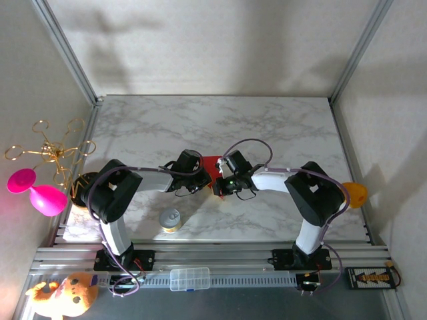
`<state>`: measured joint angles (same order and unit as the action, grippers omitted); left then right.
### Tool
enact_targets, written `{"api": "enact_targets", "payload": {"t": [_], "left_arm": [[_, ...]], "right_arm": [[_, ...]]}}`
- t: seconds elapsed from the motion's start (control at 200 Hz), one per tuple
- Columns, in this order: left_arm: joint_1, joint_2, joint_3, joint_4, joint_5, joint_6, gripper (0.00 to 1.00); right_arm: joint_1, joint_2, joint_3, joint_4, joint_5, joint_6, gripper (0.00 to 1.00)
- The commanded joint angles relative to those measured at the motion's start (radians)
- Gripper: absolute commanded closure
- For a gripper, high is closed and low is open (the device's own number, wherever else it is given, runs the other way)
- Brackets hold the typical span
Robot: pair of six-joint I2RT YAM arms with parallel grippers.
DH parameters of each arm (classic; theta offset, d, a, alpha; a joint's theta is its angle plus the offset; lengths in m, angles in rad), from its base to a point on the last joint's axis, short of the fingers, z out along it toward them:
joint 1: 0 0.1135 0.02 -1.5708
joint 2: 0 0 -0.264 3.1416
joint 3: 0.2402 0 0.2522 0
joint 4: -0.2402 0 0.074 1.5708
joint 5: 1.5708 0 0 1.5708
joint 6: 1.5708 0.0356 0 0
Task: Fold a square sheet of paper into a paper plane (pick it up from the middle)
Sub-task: Third fold the triangle at the center of the table.
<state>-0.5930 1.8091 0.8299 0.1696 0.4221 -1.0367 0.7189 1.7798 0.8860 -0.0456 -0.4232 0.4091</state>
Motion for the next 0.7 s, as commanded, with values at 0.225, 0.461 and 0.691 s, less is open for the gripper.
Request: {"api": "enact_targets", "payload": {"t": [0.225,0.461,0.691], "left_arm": [[0.004,0.008,-0.023,-0.104,-0.062,0.000,0.92],[0.005,0.002,-0.025,-0.106,-0.062,0.003,0.92],[0.005,0.004,-0.024,-0.101,-0.059,0.005,0.92]], "right_arm": [[0.008,0.031,-0.004,-0.011,-0.002,0.018,0.93],[0.004,-0.055,-0.005,0.010,-0.010,0.017,0.92],[-0.004,-0.017,-0.018,0.008,0.002,0.020,0.92]]}}
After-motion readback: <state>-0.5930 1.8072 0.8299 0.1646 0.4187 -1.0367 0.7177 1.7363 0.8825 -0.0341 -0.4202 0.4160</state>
